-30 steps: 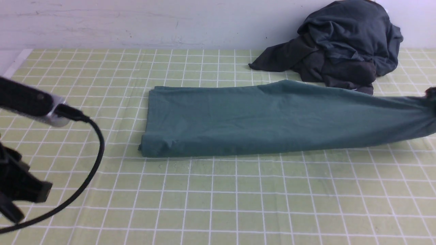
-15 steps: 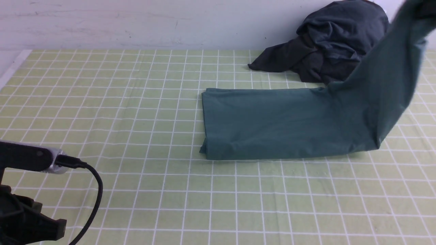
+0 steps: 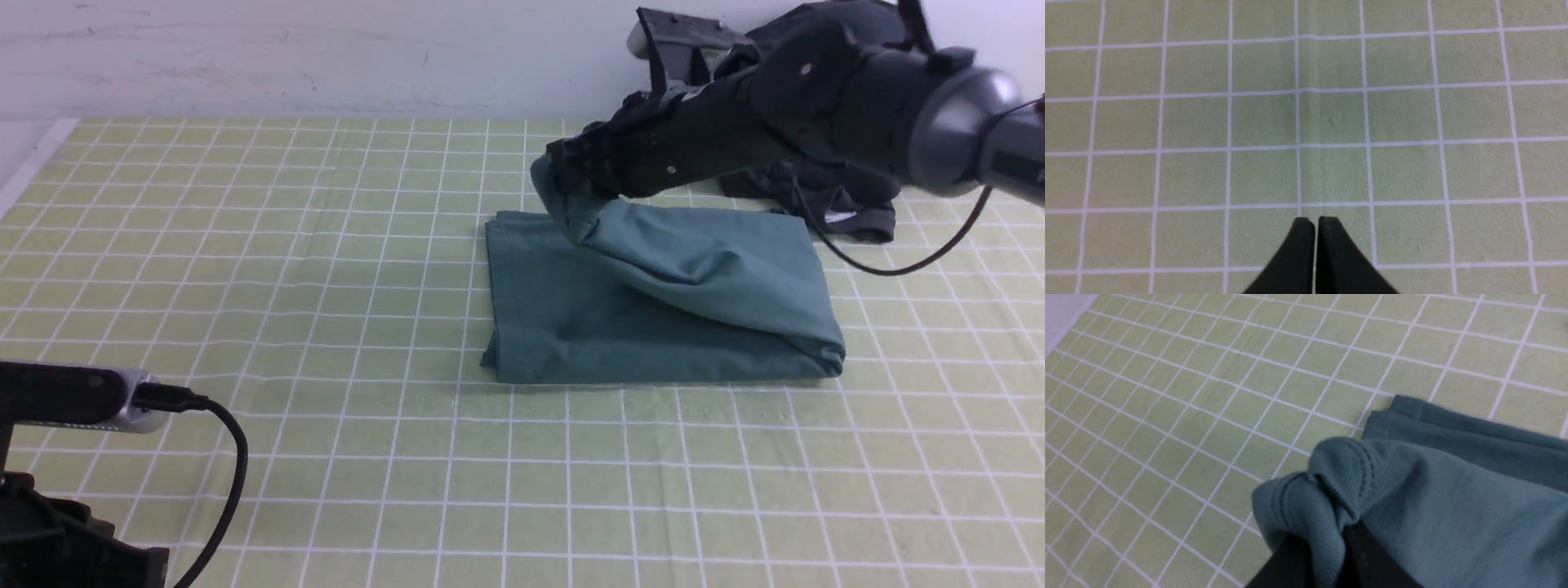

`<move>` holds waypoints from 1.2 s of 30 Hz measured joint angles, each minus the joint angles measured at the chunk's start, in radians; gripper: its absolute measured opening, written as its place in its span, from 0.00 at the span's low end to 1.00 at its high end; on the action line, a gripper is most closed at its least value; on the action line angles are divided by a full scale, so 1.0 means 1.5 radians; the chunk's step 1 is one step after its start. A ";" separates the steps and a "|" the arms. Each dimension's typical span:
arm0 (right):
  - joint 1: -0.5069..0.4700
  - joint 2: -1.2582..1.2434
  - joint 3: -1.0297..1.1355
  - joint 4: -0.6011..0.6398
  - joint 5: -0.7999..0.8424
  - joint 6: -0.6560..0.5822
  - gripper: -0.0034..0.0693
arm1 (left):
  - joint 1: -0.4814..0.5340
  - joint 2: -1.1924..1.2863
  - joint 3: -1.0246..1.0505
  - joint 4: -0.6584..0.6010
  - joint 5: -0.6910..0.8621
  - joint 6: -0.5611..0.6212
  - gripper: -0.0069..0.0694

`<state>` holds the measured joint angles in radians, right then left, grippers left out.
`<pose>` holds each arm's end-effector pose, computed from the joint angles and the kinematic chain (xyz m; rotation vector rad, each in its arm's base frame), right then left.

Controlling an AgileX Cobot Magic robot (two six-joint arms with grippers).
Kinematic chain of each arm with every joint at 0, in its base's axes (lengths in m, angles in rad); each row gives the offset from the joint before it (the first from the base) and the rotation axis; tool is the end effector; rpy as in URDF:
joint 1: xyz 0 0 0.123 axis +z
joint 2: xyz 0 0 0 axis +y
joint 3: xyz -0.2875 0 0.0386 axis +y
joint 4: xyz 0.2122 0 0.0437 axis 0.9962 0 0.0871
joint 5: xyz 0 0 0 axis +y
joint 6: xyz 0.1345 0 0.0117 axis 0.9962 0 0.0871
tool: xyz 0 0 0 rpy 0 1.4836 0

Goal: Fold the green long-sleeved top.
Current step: Use the right arm to drag the right edge of the fabric to the left and folds it over the left edge

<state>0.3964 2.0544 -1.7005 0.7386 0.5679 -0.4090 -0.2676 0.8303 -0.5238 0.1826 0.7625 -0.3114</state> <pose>0.4217 0.2295 0.2452 -0.3755 2.3048 0.7519 0.1253 -0.0168 0.2281 0.0635 2.5320 -0.0170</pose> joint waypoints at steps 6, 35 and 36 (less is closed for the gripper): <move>0.001 -0.001 0.000 0.015 -0.024 -0.019 0.41 | 0.000 -0.001 0.000 0.000 0.001 0.002 0.09; 0.077 0.136 -0.007 0.201 -0.028 -0.221 0.03 | 0.000 -0.027 0.003 -0.005 -0.037 0.022 0.09; 0.074 0.128 -0.010 0.201 -0.023 -0.230 0.03 | 0.000 -0.032 0.003 -0.008 -0.037 0.022 0.09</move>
<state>0.5068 2.2464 -1.7149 1.0396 0.5330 -0.7541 -0.2676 0.7824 -0.5197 0.1713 0.7071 -0.2786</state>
